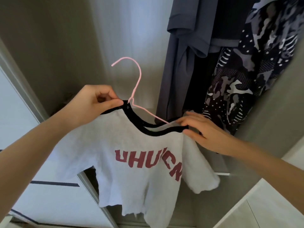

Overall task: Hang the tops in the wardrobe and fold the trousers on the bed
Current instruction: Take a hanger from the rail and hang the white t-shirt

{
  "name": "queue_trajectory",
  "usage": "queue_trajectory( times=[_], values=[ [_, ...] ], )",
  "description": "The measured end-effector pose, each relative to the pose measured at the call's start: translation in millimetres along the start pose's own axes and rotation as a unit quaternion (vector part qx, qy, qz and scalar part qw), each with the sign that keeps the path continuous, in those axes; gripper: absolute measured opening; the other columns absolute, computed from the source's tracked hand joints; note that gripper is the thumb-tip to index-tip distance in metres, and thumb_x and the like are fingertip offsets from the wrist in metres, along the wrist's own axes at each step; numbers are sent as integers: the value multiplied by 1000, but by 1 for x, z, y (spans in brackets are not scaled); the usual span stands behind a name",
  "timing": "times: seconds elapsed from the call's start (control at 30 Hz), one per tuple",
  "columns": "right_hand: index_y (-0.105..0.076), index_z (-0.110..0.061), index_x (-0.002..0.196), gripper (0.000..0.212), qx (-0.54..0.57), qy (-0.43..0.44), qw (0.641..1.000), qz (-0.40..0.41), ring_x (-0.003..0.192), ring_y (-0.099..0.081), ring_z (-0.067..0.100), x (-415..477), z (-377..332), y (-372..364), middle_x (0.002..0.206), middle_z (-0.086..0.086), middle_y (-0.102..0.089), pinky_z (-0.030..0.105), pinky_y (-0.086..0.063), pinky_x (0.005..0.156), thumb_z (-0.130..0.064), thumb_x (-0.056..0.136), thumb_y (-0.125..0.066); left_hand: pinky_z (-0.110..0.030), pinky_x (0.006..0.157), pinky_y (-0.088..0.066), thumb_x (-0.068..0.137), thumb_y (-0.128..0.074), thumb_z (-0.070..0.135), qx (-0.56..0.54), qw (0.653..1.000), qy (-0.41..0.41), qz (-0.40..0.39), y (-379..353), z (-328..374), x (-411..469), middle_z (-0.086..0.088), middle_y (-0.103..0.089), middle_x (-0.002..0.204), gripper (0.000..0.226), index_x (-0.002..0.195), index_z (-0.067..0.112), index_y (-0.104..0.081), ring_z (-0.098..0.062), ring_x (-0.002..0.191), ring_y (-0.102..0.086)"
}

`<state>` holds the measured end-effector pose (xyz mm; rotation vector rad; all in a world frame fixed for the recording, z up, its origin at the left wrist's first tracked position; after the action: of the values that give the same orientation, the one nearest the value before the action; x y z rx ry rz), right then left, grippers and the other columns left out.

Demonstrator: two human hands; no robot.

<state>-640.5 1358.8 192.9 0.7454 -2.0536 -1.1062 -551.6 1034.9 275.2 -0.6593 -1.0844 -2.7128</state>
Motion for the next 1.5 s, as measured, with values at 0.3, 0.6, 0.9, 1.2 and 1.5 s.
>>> queue_trajectory(
  times=[0.3, 0.6, 0.9, 1.2, 1.5],
  values=[
    [-50, -10, 93, 6, 266, -17, 950, 161, 58, -36, 17, 25, -45, 5, 66, -13, -47, 28, -32, 53, -7, 98, -50, -25, 58, -40, 77, -68, 39, -39, 998, -34, -33, -23, 23, 17, -15, -61, 65, 18, 76, 21, -69, -11, 57, -49],
    [-59, -8, 80, 17, 300, -36, 927, 224, 64, -53, 1, 25, -32, 45, 66, -13, -58, 12, -43, 66, 7, 88, -59, -29, 60, -41, 65, -66, 78, -56, 998, -21, 16, 3, -3, 7, -15, -65, 66, 48, 74, 32, -77, -11, 62, -51],
    [-65, -12, 108, 22, 220, -36, 949, 221, 85, -63, 9, 21, -21, 82, 110, -1, -61, 18, -51, 81, -4, 88, -65, -24, 57, -44, 88, -67, 23, -73, 991, 14, 112, 20, -4, 6, -25, -62, 72, 17, 75, 16, -74, -16, 61, -52],
    [-75, -21, 90, 16, 139, -16, 979, 146, 74, -60, 4, 18, -14, 94, 83, -4, -66, 15, -46, 69, -13, 91, -61, -24, 60, -42, 87, -68, 22, -59, 991, 12, 117, 38, 0, 10, -28, -63, 74, 16, 74, 23, -76, -16, 64, -50],
    [-75, -20, 92, 14, 123, 12, 970, 209, 78, -62, 15, 24, -37, 105, 84, -3, -66, 21, -50, 72, -28, 85, -65, -34, 68, -46, 85, -70, 21, -44, 987, -29, 155, 48, 5, 15, -17, -71, 77, 12, 80, 29, -77, -22, 70, -58]
  ],
)
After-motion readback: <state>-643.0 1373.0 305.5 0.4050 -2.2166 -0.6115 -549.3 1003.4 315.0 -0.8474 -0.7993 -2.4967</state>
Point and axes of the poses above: each hand's wrist, its own x-axis towards the middle knuckle, its own y-axis out of the back of the hand, z = x × y, the point moved 1 cm from there along x, towards the middle knuckle
